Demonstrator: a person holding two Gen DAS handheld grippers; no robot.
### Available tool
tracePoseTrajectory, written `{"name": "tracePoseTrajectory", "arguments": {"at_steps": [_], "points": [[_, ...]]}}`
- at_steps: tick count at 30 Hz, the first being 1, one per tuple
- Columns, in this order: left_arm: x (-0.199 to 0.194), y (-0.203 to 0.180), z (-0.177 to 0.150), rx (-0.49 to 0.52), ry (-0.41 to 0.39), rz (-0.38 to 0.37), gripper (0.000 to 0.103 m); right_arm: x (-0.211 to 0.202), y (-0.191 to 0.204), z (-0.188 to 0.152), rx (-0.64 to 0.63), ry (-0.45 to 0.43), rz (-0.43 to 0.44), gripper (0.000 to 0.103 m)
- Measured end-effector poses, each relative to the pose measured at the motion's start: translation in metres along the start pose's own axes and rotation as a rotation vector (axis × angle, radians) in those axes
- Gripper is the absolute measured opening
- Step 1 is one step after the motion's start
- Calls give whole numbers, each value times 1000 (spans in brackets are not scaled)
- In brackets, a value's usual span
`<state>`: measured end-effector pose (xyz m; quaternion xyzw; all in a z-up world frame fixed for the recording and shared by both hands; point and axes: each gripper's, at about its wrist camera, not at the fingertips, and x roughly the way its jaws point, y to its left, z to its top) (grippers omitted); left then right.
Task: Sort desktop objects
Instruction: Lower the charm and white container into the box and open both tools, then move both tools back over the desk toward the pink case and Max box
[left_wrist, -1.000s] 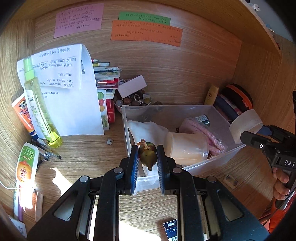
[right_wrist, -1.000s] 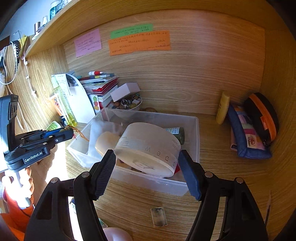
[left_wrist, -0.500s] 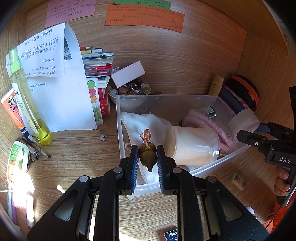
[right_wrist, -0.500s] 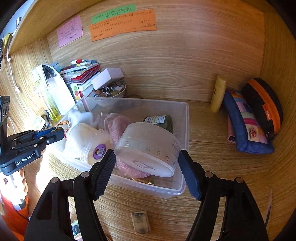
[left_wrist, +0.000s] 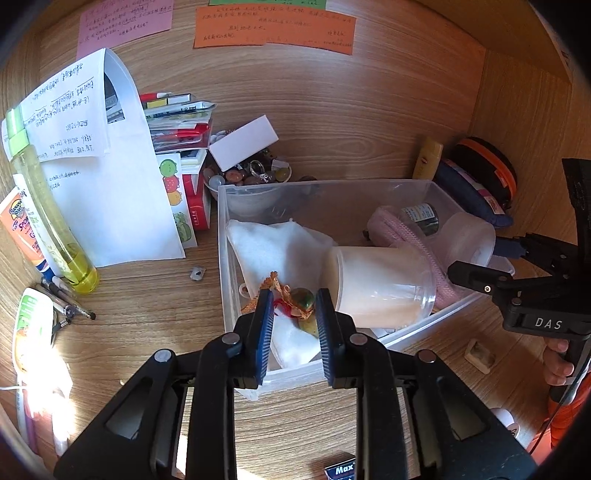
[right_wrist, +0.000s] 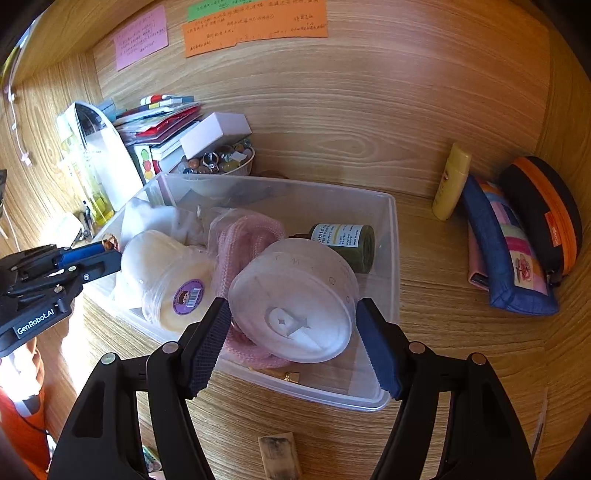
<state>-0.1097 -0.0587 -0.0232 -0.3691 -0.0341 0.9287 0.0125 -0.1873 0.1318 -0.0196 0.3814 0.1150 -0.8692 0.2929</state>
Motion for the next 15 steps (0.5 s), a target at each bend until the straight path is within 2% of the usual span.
{"name": "tracePoseTrajectory", "arguments": {"at_steps": [4,7,12,15], "points": [[-5,-4,-1,13,-6,16,30,-5,4,-1,-10,-6,-21,67],[-13,-7,-1,18,-29,20,42,-13,9,-3,-24,-26,-30,68],[-25,-9,-1,18,-56,20,46,-23,9,-5,-13,-33,-26,68],[-30,-11,-2,22,-62,28,51,-29,11,-7,-7,-39,-18,68]]}}
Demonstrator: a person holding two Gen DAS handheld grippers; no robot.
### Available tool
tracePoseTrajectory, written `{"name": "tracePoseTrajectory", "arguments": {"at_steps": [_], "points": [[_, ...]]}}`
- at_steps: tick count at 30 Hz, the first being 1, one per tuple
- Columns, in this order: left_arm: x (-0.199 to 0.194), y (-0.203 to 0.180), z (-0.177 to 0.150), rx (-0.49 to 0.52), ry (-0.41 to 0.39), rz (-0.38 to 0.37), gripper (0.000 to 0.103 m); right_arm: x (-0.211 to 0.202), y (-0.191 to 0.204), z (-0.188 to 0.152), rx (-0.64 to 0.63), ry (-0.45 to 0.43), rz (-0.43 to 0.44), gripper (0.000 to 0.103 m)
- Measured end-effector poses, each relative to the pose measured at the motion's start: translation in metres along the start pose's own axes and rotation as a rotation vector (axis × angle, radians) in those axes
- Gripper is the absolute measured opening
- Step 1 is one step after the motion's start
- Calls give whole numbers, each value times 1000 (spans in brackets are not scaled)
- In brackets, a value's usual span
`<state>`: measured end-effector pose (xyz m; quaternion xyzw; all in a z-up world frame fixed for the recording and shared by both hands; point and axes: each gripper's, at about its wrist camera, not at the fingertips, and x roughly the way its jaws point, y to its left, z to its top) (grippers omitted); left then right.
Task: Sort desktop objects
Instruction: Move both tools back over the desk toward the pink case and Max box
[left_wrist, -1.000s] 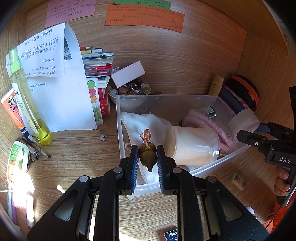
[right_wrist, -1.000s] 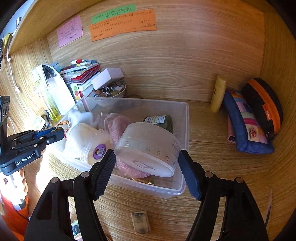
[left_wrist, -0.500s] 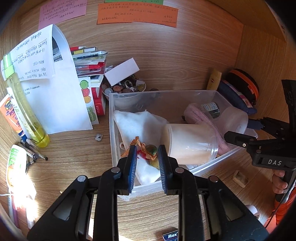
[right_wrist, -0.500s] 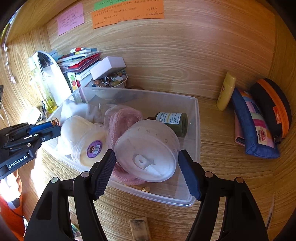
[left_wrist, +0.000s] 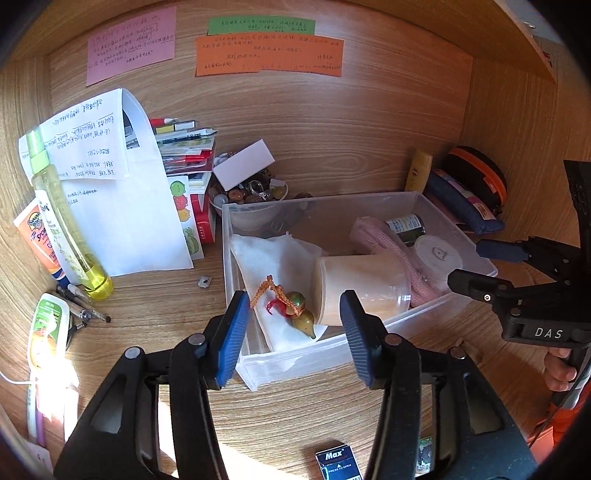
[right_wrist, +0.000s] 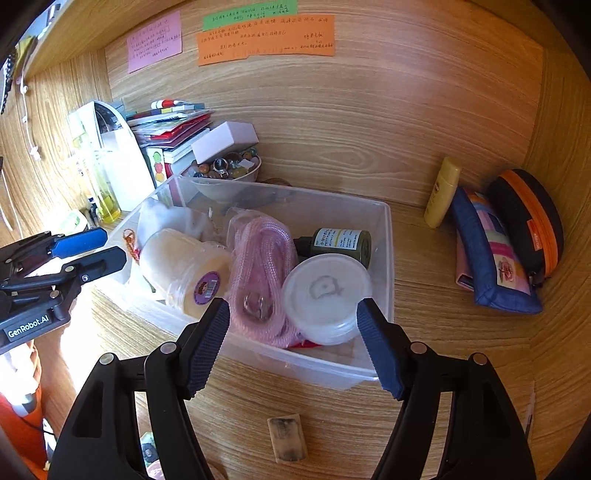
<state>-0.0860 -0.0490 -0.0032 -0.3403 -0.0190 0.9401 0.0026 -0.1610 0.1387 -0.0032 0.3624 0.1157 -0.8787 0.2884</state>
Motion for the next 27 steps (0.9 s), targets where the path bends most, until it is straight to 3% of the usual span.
{"name": "tracePoseTrajectory", "arguments": {"at_steps": [10,13,17,27], "points": [[-14,-1,-11,-6,3,30,62,-21,8,-12,8,-20,25,75],[-17,-2,-18,-10,11,37,73,-28,9,-19,15,-22,36,76],[-22,-3,-28,1,24,46,74,-37,10,-31,22,-32,37,81],[-22,-5,-62,-6,112,34,74,-46,17,-69,62,0,100,81]]}}
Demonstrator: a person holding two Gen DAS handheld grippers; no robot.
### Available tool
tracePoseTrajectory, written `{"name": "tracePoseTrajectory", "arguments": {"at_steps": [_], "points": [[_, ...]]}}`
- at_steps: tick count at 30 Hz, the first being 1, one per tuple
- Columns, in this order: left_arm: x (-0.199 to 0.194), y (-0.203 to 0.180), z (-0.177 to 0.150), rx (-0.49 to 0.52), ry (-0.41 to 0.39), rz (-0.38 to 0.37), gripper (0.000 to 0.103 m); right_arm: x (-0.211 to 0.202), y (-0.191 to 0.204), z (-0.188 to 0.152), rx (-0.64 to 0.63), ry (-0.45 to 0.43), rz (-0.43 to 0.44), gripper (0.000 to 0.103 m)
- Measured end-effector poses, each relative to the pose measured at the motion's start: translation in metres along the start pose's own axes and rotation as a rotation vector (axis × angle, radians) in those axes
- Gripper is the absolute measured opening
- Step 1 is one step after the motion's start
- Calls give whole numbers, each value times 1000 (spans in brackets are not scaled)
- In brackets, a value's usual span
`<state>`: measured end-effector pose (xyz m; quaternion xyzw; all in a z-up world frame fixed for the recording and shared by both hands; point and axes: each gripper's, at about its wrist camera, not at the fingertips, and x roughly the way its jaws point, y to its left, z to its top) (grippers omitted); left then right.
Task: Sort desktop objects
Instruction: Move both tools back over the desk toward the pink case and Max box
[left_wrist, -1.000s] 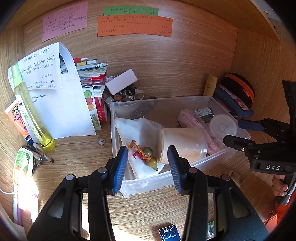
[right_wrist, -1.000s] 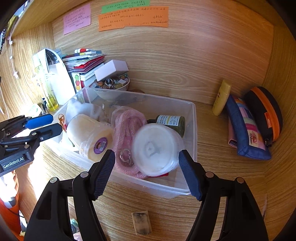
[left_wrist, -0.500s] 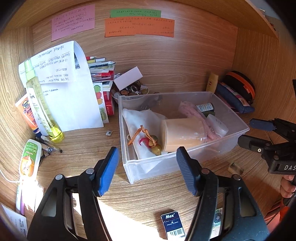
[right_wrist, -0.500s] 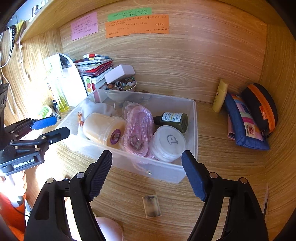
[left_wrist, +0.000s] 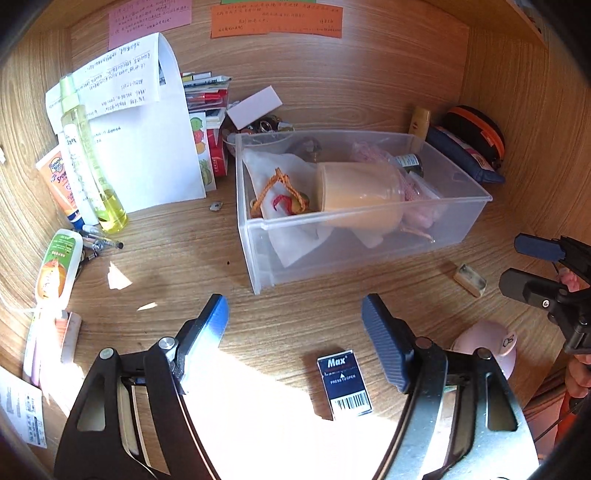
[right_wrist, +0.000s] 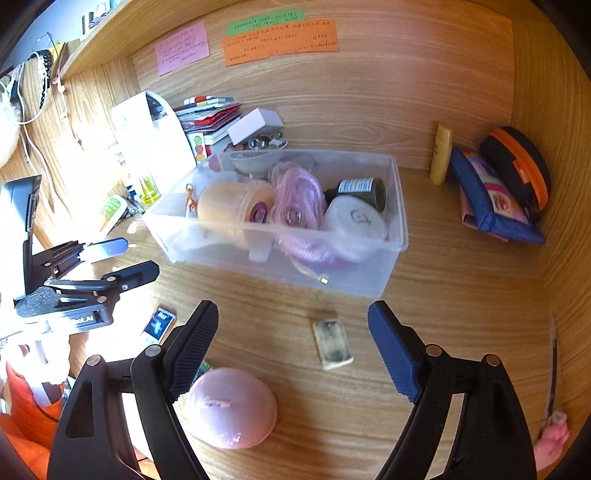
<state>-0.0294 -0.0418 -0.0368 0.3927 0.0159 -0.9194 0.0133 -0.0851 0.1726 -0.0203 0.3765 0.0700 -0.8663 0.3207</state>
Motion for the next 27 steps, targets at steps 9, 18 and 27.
{"name": "tracePoseTrajectory", "arguments": {"at_steps": [9,18,27], "points": [[4,-7,-29,-10,57,-20,74,-3,25,-30,-27,23,49,81],[11,-11,-47,-14,105,-27,74,3,33,-55,-46,59,24,81],[12,-8,-49,-6,79,17,74,8,17,-57,-4,65,1,81]]}}
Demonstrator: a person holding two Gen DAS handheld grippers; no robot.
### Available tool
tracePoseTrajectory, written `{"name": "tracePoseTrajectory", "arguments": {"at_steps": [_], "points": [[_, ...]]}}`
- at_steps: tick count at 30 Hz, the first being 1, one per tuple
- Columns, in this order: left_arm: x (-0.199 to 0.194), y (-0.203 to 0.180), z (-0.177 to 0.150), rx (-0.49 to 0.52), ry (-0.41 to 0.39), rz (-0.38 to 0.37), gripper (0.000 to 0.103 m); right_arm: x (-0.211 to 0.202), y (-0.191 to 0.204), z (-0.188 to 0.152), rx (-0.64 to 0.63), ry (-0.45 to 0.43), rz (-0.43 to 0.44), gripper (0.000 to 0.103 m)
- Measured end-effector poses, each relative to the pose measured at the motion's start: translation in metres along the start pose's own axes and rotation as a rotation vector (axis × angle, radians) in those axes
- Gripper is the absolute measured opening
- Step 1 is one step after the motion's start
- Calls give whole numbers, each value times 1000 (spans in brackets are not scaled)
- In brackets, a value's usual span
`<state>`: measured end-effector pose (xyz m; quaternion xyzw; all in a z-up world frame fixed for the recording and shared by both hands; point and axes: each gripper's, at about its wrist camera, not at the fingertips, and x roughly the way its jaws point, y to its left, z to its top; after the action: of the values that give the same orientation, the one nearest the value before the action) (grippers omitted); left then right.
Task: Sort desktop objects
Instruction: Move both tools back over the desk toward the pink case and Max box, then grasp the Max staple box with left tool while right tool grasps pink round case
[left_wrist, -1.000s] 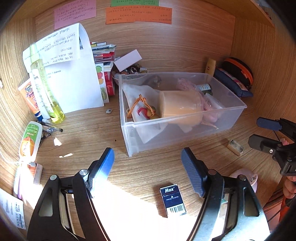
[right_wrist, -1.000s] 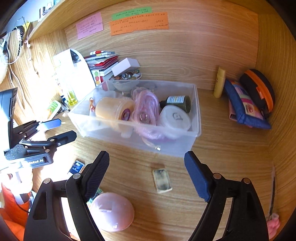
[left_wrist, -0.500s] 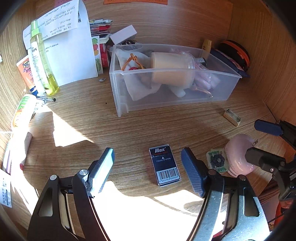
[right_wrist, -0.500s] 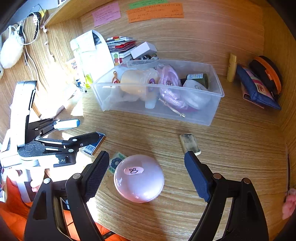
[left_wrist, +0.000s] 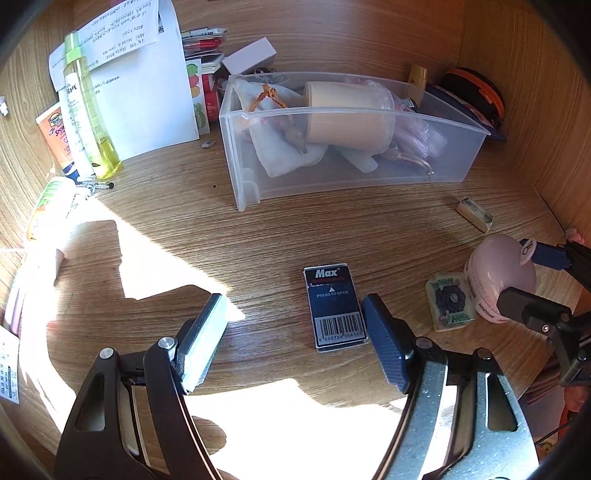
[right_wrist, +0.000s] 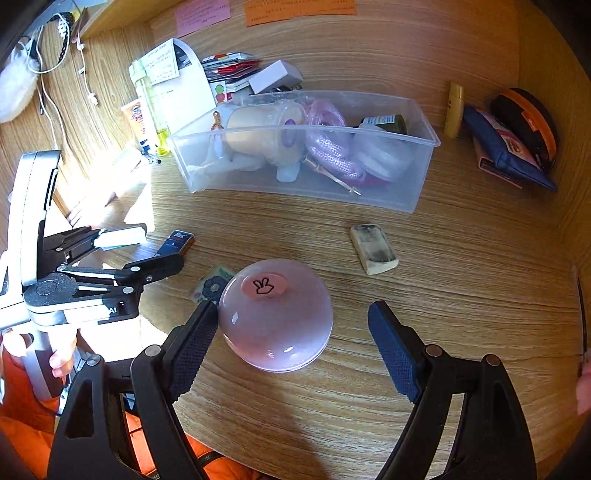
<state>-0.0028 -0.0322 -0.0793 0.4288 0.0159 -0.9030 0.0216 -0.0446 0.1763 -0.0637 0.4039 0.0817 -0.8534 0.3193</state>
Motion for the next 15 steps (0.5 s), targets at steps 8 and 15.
{"name": "tracePoseTrajectory", "arguments": {"at_steps": [8,15], "points": [[1,-7,2,16,-25,-4,66,11,1,-2,7,12,-2,81],[1,-10,4,19,-48,10,37,11,0,-1,27,1,19,62]]}}
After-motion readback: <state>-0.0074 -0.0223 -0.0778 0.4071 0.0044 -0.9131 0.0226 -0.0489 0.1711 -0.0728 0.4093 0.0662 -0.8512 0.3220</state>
